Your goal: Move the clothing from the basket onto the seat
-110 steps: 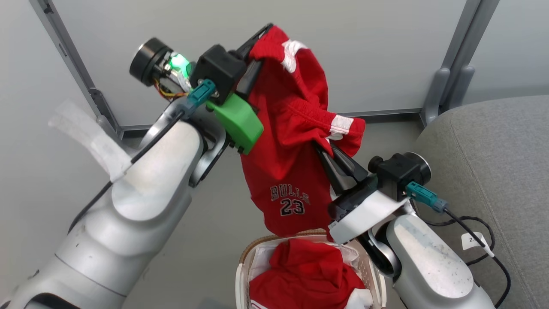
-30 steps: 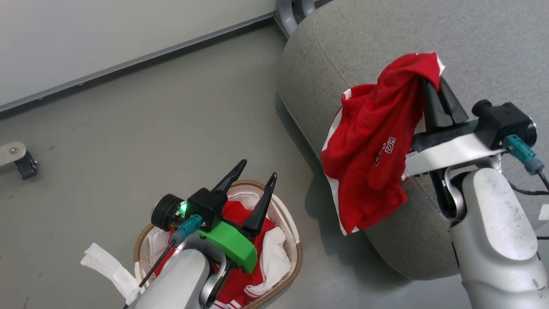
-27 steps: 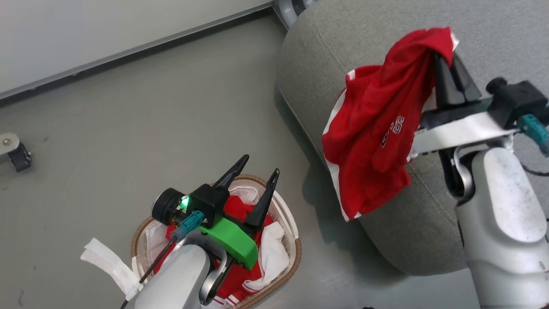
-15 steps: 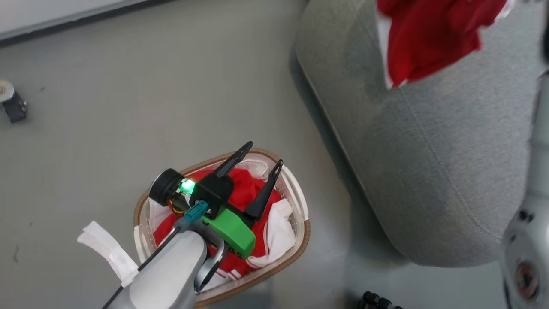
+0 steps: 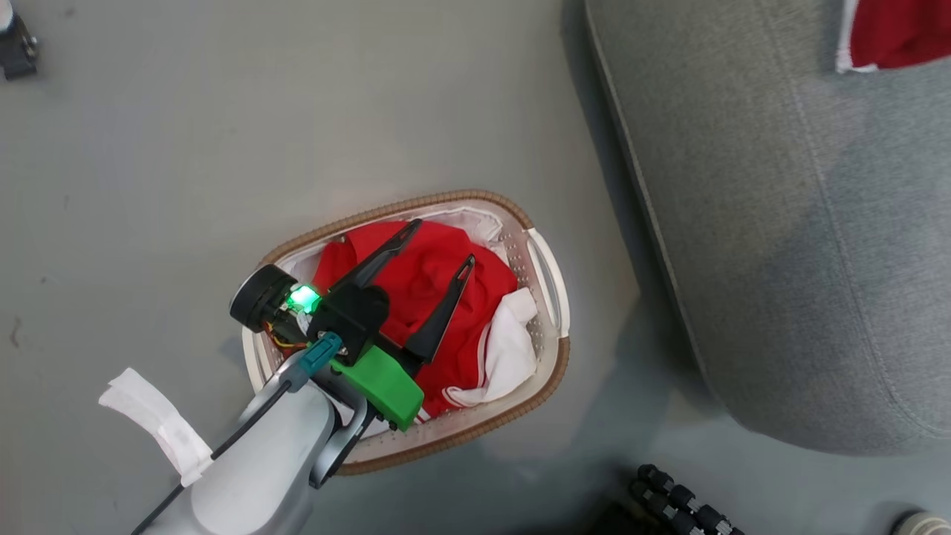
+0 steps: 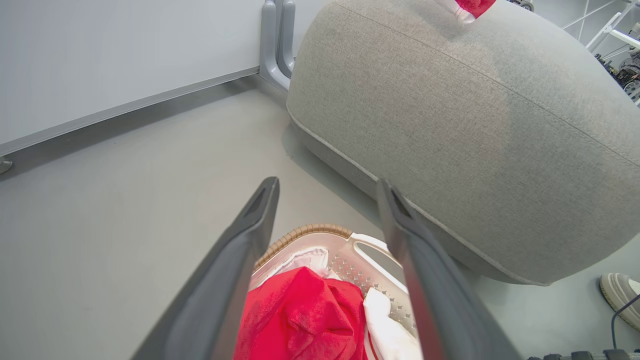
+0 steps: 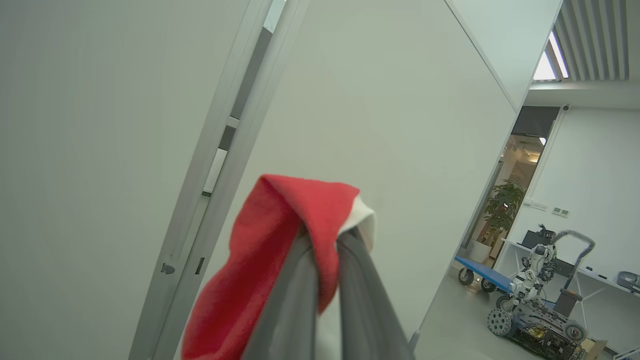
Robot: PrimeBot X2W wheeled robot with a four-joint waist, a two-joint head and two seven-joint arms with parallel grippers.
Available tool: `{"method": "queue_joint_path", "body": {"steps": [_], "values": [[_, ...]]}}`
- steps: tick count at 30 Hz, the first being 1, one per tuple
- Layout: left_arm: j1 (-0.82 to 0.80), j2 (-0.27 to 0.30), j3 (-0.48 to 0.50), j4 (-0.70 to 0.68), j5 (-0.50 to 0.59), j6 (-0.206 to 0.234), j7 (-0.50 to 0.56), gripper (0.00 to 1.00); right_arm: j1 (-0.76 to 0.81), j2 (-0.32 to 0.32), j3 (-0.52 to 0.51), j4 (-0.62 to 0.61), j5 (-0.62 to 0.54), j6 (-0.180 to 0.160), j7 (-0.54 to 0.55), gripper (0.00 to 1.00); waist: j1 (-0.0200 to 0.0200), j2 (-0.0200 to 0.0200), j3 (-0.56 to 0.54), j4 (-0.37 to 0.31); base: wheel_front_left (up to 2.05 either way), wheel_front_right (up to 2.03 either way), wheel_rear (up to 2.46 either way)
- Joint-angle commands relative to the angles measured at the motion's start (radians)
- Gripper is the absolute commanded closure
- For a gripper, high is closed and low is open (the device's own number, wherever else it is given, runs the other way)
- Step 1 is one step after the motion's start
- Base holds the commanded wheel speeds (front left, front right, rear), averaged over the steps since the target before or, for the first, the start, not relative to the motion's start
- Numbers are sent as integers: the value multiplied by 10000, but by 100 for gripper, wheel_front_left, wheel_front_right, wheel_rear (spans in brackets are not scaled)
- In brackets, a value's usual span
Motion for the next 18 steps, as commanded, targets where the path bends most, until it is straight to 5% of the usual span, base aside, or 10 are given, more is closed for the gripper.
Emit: {"method": "queue_joint_path", "body": {"steps": [1, 18], "values": [[-189, 89, 42, -127, 91, 78, 30, 0, 56, -67, -142, 141, -118, -10, -3, 100, -2, 80, 621, 303, 0, 0, 0], [52, 437, 50, -682, -8, 404, 286, 0, 2662, 934, -2323, 2128, -1151, -10, -3, 100, -2, 80, 1262, 284, 0, 0, 0]]}}
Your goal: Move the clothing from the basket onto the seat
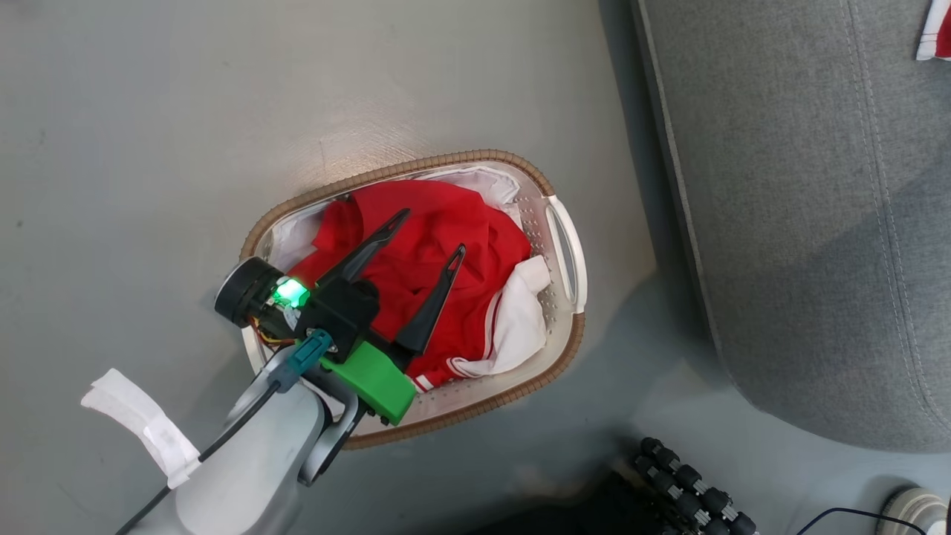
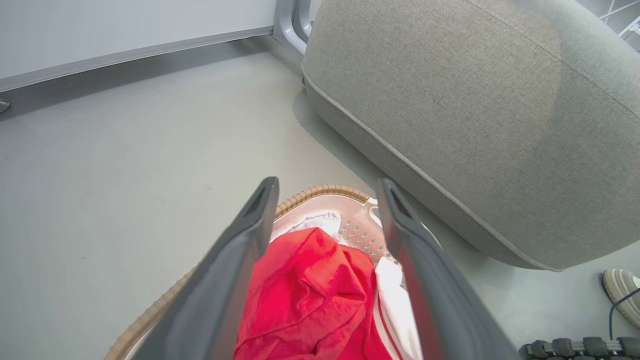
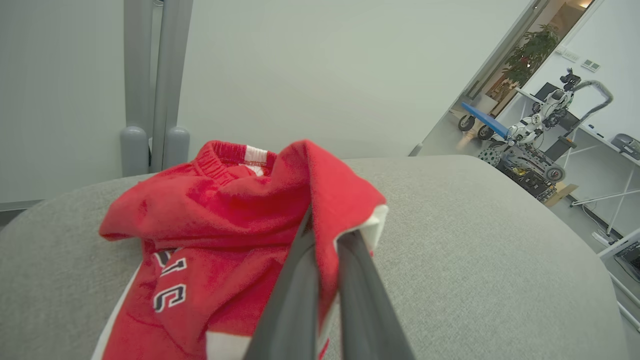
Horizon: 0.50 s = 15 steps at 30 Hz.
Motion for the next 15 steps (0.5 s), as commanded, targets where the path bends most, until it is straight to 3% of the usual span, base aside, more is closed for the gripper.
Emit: {"method": "queue_joint_path", "body": {"steps": [1, 2, 3, 4, 15], "values": [[91, 104, 49, -19, -27, 67, 28, 0, 273, 206, 78, 183, -168, -10, -3, 86, -1, 80, -15, -67, 0, 0, 0], [111, 108, 55, -13, -58, 71, 27, 0, 385, 285, 131, 294, -226, -10, -3, 67, -1, 80, -31, -92, 0, 0, 0], [124, 102, 55, 2, -80, 85, 28, 0, 476, 342, 272, 339, -276, -10, -5, 19, -1, 80, -60, -111, 0, 0, 0], [127, 86, 51, 14, -85, 87, 21, 0, 561, 370, 388, 328, -297, -10, -3, 0, -1, 80, -94, -116, 0, 0, 0], [281, -133, 511, 349, -530, 335, -474, 0, 2398, 1004, 2262, -792, 768, -11, -5, 0, -1, 80, -1011, -55, 0, 0, 0]]}}
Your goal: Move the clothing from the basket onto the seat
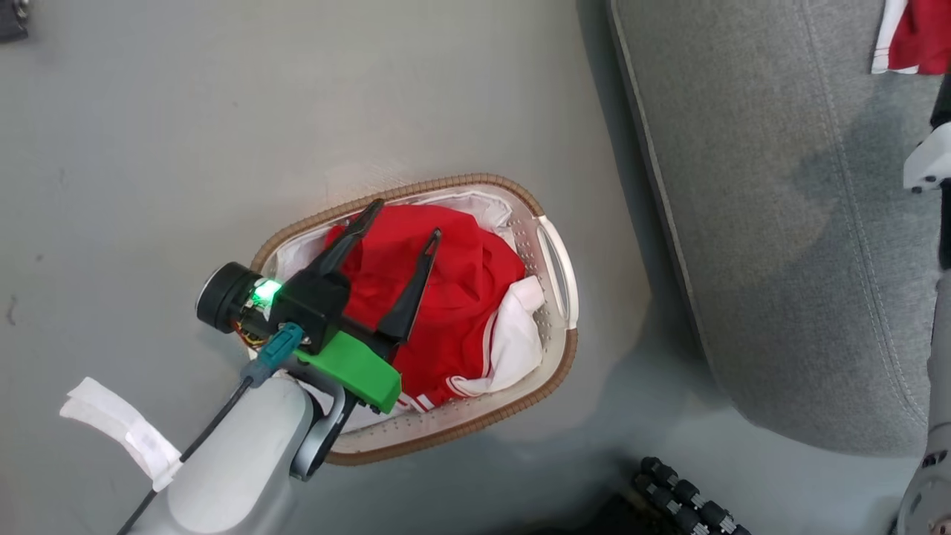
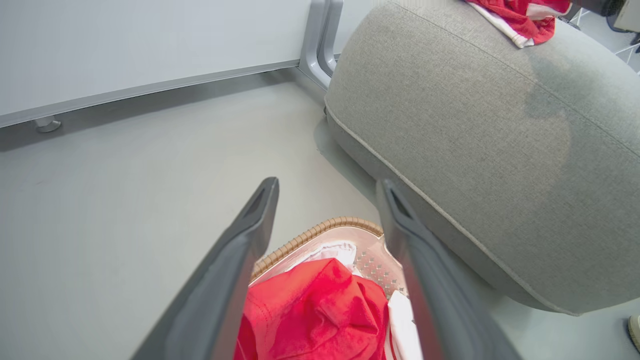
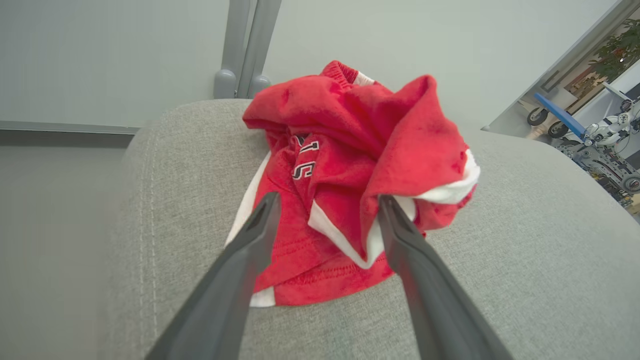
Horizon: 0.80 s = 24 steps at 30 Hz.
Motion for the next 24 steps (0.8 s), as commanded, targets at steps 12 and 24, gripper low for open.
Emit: {"method": "queue_joint_path", "body": {"steps": [12, 24], "values": [[872, -860, 1789, 144, -437, 133, -290, 0, 906, -302, 1399, -950, 674, -11, -5, 0, -1, 80, -2552, 1249, 0, 0, 0], [3032, -2050, 5128, 214, 83, -216, -282, 0, 2477, 472, 2816, -1460, 1663, -11, -5, 0, -1, 80, -4666, 2459, 0, 0, 0]]}}
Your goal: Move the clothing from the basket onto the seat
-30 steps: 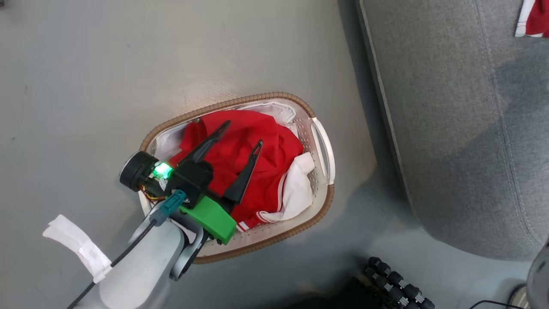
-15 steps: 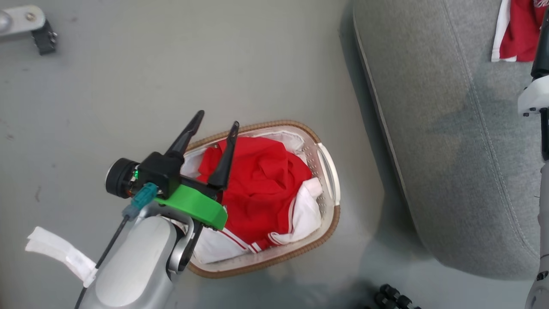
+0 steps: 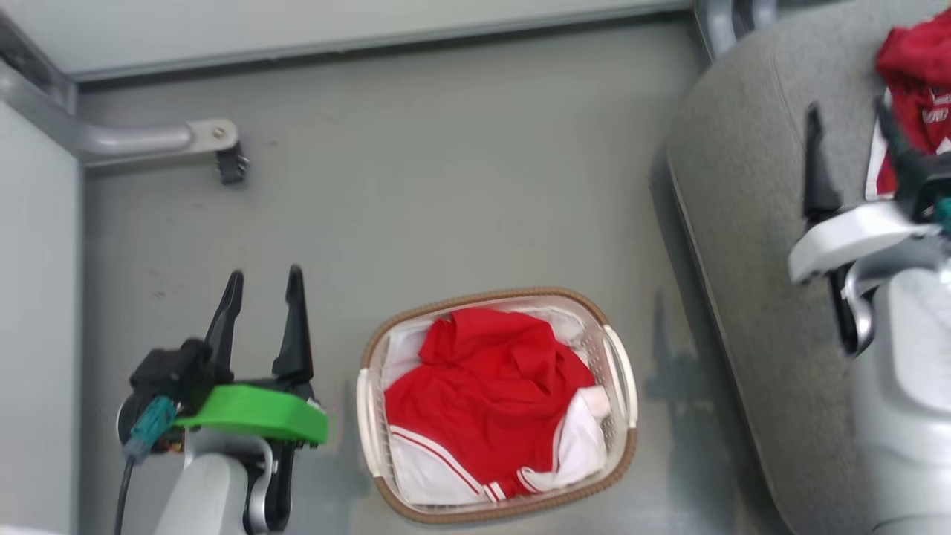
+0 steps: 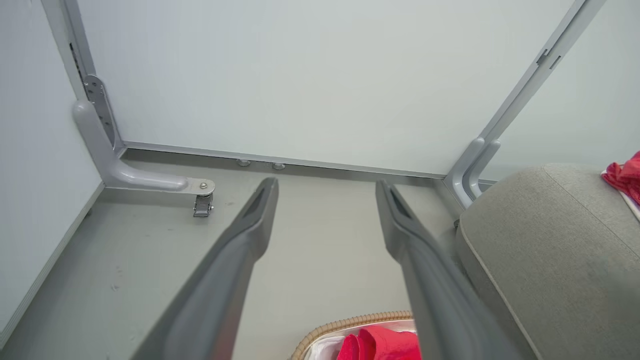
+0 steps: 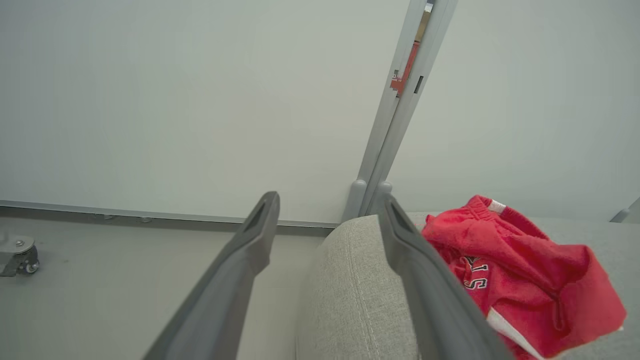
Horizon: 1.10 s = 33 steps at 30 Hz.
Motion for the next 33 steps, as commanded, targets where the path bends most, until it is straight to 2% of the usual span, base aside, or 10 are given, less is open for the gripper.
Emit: {"method": "queue_joint_path", "body": {"steps": [1, 7, 11, 17, 21, 33], "values": [[356, -122, 241, 33, 153, -55, -6, 0, 380, 98, 154, -70, 172, -11, -3, 0, 1, 80, -1139, 931, 0, 0, 0], [1291, -413, 1217, 12, 335, -185, -7, 0, 1616, 641, 870, -394, 830, -11, -3, 0, 1, 80, -1739, 1046, 0, 0, 0], [1841, -482, 1589, -57, 365, -268, -7, 0, 2439, 710, 1500, -552, 1595, -11, -3, 0, 1, 80, -2050, 1041, 0, 0, 0], [2470, -486, 1579, -55, 136, -303, -7, 0, 3647, 709, 2281, -882, 2277, -11, -3, 0, 1, 80, -2472, 1029, 0, 0, 0], [2845, -487, 1499, -70, 2, -170, -8, 0, 4255, 708, 2554, -1129, 2468, -11, -3, 0, 1, 80, -2718, 974, 0, 0, 0], [3074, -486, 1350, -39, 51, 36, -8, 0, 4766, 711, 2673, -1418, 2930, -11, -3, 0, 1, 80, -3001, 875, 0, 0, 0]]}}
